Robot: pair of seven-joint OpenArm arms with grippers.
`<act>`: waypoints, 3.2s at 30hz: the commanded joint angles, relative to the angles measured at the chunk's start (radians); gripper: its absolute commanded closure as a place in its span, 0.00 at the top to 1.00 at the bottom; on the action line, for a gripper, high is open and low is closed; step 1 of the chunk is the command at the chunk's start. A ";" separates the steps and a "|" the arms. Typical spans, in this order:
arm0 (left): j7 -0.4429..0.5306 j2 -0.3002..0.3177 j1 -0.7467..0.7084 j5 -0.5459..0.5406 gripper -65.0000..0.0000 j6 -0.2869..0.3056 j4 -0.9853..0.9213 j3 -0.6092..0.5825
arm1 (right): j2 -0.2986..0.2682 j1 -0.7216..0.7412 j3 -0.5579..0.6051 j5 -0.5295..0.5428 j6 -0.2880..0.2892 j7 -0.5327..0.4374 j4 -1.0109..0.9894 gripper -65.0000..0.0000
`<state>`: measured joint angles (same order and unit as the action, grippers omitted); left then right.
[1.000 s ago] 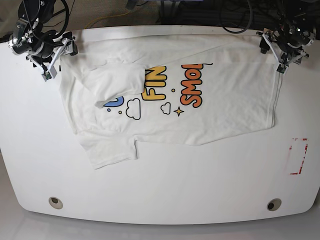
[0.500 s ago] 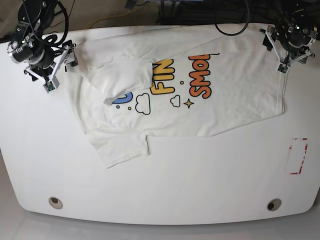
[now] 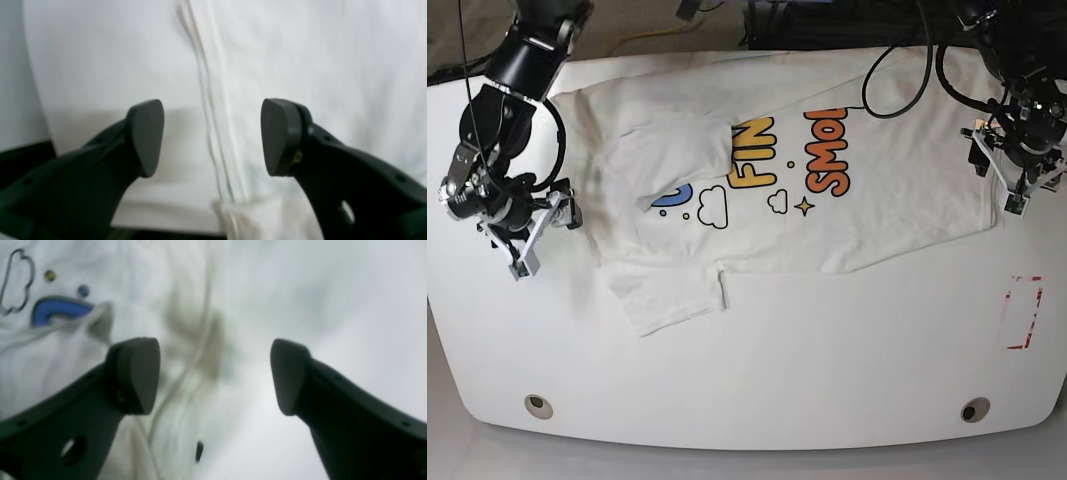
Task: Fold the T-shirt properly
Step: 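Reach both grippers to the hem edge and pinch it, then lift the hem with both grippers and fold it over toward the shoulders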
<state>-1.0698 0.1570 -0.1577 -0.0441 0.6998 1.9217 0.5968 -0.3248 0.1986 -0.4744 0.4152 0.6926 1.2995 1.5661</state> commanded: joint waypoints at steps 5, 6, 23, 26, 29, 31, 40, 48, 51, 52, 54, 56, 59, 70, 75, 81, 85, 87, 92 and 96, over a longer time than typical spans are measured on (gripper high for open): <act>0.010 0.029 0.116 0.011 0.64 -0.002 -0.058 -0.001 | -0.012 0.210 0.110 -0.075 0.006 -0.205 -0.286 0.74; 0.010 0.034 0.132 0.033 0.64 -0.002 -0.075 -0.002 | -0.012 0.244 0.125 -0.085 0.006 -0.240 -0.347 0.74; 0.012 0.065 0.186 0.094 0.64 -0.002 -0.143 0.001 | -0.010 0.488 0.247 -0.241 0.006 -0.742 -1.005 0.74; 0.012 0.065 0.186 0.094 0.65 -0.002 -0.143 0.001 | 0.014 0.479 0.247 -0.241 0.006 -0.756 -1.025 0.74; 0.012 0.065 0.186 0.094 0.65 -0.002 -0.143 -0.002 | 0.025 0.451 0.247 -0.240 0.006 -0.756 -1.021 0.73; 0.012 0.065 0.188 0.094 0.66 -0.002 -0.147 -0.004 | 0.045 0.444 0.247 -0.240 0.006 -0.754 -1.005 0.66; 0.012 0.082 0.303 0.086 0.89 -0.002 -0.357 -0.011 | 0.091 0.419 0.248 -0.241 0.006 -0.751 -0.956 0.00; 0.101 0.088 0.438 0.088 0.89 -0.064 -0.594 -0.008 | 0.092 0.421 0.248 -0.241 0.006 -0.749 -0.956 0.00; 0.132 0.088 0.447 0.086 0.89 -0.068 -0.649 -0.013 | 0.092 0.421 0.248 -0.241 0.006 -0.749 -0.956 0.00; 0.133 0.089 0.450 0.086 0.89 -0.068 -0.672 -0.024 | 0.092 0.421 0.248 -0.241 0.006 -0.749 -0.956 0.00; 0.135 0.089 0.467 0.085 0.89 -0.068 -0.704 -0.054 | 0.089 0.419 0.248 -0.241 0.006 -0.749 -0.956 0.00; 0.135 0.089 0.479 0.085 0.89 -0.068 -0.738 -0.074 | 0.088 0.419 0.248 -0.241 0.006 -0.749 -0.956 0.00; 0.135 0.089 0.487 0.085 0.87 -0.068 -0.769 -0.076 | 0.088 0.419 0.248 -0.241 0.006 -0.749 -0.956 0.00; 0.221 0.062 0.498 0.088 0.15 -0.068 -0.787 -0.077 | 0.088 0.425 0.248 -0.241 0.006 -0.748 -0.955 0.00; 0.247 0.062 0.498 0.086 0.00 -0.068 -0.778 -0.077 | 0.083 0.427 0.248 -0.241 0.006 -0.740 -0.915 0.00; 0.247 0.065 0.498 0.085 0.00 -0.053 -0.693 -0.073 | 0.083 0.416 0.248 -0.240 0.006 -0.608 -0.728 0.00; 0.244 0.059 0.496 0.085 0.00 -0.002 -0.618 -0.071 | 0.083 0.390 0.247 -0.240 0.006 -0.513 -0.577 0.00; 0.244 0.059 0.491 0.086 0.00 -0.002 -0.594 -0.070 | 0.083 0.378 0.247 -0.240 0.006 -0.469 -0.508 0.00; 0.242 0.062 0.450 0.085 0.00 -0.002 -0.520 -0.070 | 0.080 0.322 0.239 -0.232 0.006 -0.329 -0.300 0.00; 0.242 0.063 0.407 0.085 0.00 -0.002 -0.477 -0.068 | 0.080 0.263 0.239 -0.230 0.006 -0.242 -0.137 0.00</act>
<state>-0.8436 0.2035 0.2436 0.0444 0.7002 1.4040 0.5259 -0.2295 0.4576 -0.2310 0.1833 0.6968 1.0420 1.3376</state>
